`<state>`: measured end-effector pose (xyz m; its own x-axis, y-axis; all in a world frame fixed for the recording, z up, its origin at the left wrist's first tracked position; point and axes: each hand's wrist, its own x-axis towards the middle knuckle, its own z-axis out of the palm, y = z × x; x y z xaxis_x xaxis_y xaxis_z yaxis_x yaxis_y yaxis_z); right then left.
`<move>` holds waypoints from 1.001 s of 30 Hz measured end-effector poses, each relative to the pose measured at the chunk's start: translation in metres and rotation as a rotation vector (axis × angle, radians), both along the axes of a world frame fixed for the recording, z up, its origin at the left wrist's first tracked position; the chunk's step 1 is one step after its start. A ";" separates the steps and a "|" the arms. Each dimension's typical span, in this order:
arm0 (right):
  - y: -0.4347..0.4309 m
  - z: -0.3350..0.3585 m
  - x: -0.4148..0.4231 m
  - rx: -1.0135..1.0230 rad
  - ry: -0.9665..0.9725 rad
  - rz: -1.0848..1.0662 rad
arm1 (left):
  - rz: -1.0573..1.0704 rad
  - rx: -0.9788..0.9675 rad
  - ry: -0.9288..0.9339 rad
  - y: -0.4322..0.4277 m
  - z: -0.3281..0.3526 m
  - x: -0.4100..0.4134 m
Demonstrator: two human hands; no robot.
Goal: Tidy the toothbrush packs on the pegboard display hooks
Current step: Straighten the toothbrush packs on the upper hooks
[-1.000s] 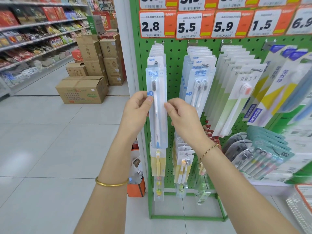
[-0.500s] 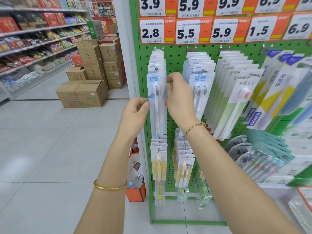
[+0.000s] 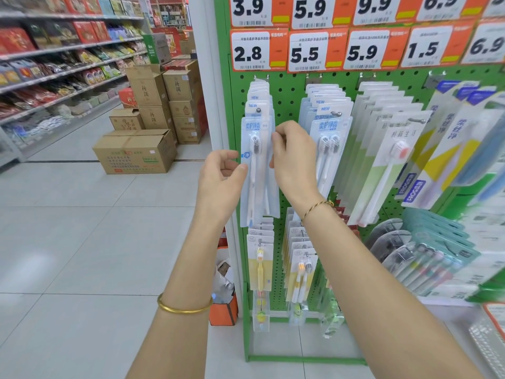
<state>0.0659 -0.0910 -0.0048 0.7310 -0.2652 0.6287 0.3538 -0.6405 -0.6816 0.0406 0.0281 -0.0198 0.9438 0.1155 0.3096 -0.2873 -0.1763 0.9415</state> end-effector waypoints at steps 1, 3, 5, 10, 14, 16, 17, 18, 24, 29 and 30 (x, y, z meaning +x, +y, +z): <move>0.000 0.000 -0.002 -0.002 -0.015 -0.008 | 0.006 0.001 -0.007 0.000 0.000 0.000; 0.000 0.001 -0.005 -0.015 -0.016 -0.026 | 0.018 -0.006 -0.017 -0.001 0.000 -0.002; 0.001 0.002 -0.009 -0.037 -0.002 -0.063 | 0.037 -0.014 -0.026 -0.002 0.000 -0.003; -0.002 0.003 -0.023 -0.096 -0.002 -0.132 | 0.094 0.014 -0.083 -0.003 -0.003 -0.008; -0.004 -0.002 -0.035 -0.146 0.014 -0.183 | 0.147 0.052 -0.150 -0.007 -0.004 -0.017; -0.007 -0.006 -0.043 -0.134 0.016 -0.183 | 0.129 0.050 -0.166 -0.011 -0.006 -0.024; -0.009 -0.008 -0.047 -0.113 0.013 -0.176 | 0.108 0.046 -0.172 -0.012 -0.008 -0.027; -0.012 -0.011 -0.053 -0.085 0.008 -0.162 | 0.082 0.041 -0.169 -0.014 -0.010 -0.031; -0.036 -0.043 -0.086 0.169 0.136 0.014 | -0.105 0.046 -0.031 -0.032 -0.037 -0.044; -0.047 -0.066 -0.102 0.345 0.298 0.108 | -0.255 -0.030 0.092 -0.049 -0.050 -0.056; -0.049 -0.070 -0.104 0.352 0.318 0.116 | -0.276 -0.043 0.112 -0.050 -0.053 -0.058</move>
<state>-0.0384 -0.1395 -0.0750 0.9095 -0.3273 0.2562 0.1482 -0.3206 -0.9356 -0.0172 -0.0222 -0.0726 0.9694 -0.1398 0.2020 -0.2126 -0.0649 0.9750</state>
